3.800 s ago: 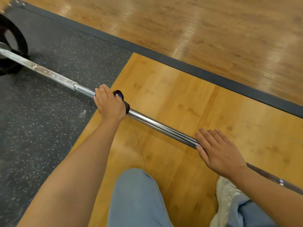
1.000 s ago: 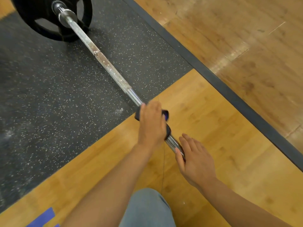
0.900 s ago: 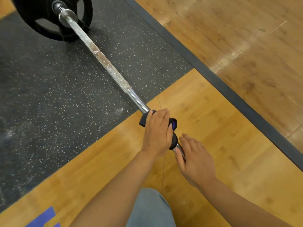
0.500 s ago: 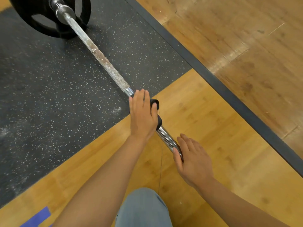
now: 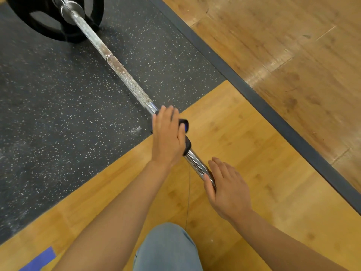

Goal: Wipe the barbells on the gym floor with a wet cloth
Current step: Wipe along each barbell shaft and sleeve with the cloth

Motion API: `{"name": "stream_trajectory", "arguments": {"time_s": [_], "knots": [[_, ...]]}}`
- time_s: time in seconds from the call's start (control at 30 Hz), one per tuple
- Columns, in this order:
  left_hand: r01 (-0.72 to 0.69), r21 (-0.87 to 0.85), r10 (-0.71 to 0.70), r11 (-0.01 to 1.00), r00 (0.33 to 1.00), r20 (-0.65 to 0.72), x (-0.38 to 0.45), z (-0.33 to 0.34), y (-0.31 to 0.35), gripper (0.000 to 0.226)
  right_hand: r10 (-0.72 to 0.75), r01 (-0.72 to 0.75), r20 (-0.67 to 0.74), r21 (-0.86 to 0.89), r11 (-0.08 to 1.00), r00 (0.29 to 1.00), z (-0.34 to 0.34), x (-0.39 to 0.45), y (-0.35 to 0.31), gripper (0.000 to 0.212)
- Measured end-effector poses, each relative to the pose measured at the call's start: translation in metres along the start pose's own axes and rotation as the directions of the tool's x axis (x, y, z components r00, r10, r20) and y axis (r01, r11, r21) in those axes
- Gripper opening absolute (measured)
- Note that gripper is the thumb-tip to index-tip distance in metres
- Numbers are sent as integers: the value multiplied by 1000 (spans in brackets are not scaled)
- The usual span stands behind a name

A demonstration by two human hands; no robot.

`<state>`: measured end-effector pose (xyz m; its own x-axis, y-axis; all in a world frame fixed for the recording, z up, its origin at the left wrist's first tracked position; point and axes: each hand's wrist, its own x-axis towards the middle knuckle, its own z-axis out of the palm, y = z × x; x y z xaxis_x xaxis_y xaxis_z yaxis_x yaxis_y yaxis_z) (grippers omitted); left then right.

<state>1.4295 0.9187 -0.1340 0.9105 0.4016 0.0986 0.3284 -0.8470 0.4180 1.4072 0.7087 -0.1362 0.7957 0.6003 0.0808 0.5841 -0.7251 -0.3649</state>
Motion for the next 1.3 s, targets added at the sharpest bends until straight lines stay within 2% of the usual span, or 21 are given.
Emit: {"name": "stream_trajectory", "arguments": {"time_s": [0.1,0.13,0.17,0.23,0.3,0.37,0.47,0.63,0.7,0.8,0.87,0.97,1.1,1.2,1.23,1.3], "knots": [[-222,5,222,975,972,72,-17,-4,-2,48,-11,11,2,-12,1000,1000,0,-1,0,48],[-256,34,253,966,964,88,-8,-7,-9,47,-13,13,-4,-12,1000,1000,0,-1,0,48],[-244,73,236,967,967,99,4,-10,-15,47,-15,15,-12,-10,1000,1000,0,-1,0,47],[-108,129,101,986,993,63,29,-15,-24,54,-16,16,-24,-7,1000,1000,0,-1,-1,47],[40,115,-42,993,999,18,38,-15,-26,59,-12,12,-21,-10,1000,1000,2,-1,-1,47],[89,63,-89,994,996,-5,26,-9,-16,60,-17,17,-23,-8,1000,1000,3,-1,-1,47],[41,-10,-41,999,999,-3,-13,0,12,57,-28,28,-32,-9,1000,999,3,-1,0,46],[-115,10,114,993,992,50,-40,8,26,56,-27,26,-37,-21,999,999,2,-1,-1,46],[-78,52,77,996,997,24,-19,3,9,57,-25,24,-46,-18,1000,999,2,-1,-1,45],[102,71,-102,992,995,-12,19,-5,-14,58,-22,21,-46,-15,1000,999,3,-1,0,44],[135,63,-134,989,991,-16,28,-6,-16,59,-21,20,-46,-13,1000,999,4,-1,1,44],[91,19,-91,996,996,3,5,-2,0,64,-20,19,-47,-11,1000,999,3,-1,0,44],[-91,19,90,996,993,74,-52,8,39,59,-26,25,-37,-28,999,999,2,1,-2,46],[-190,31,186,981,978,97,-52,8,34,55,-24,23,-39,-35,999,999,1,1,-2,46],[-184,39,180,982,979,98,-41,6,26,54,-20,19,-42,-29,999,999,0,1,-2,45],[-76,63,72,995,996,57,-9,-2,8,55,-10,8,-54,-23,1000,999,0,0,-1,45]]}}
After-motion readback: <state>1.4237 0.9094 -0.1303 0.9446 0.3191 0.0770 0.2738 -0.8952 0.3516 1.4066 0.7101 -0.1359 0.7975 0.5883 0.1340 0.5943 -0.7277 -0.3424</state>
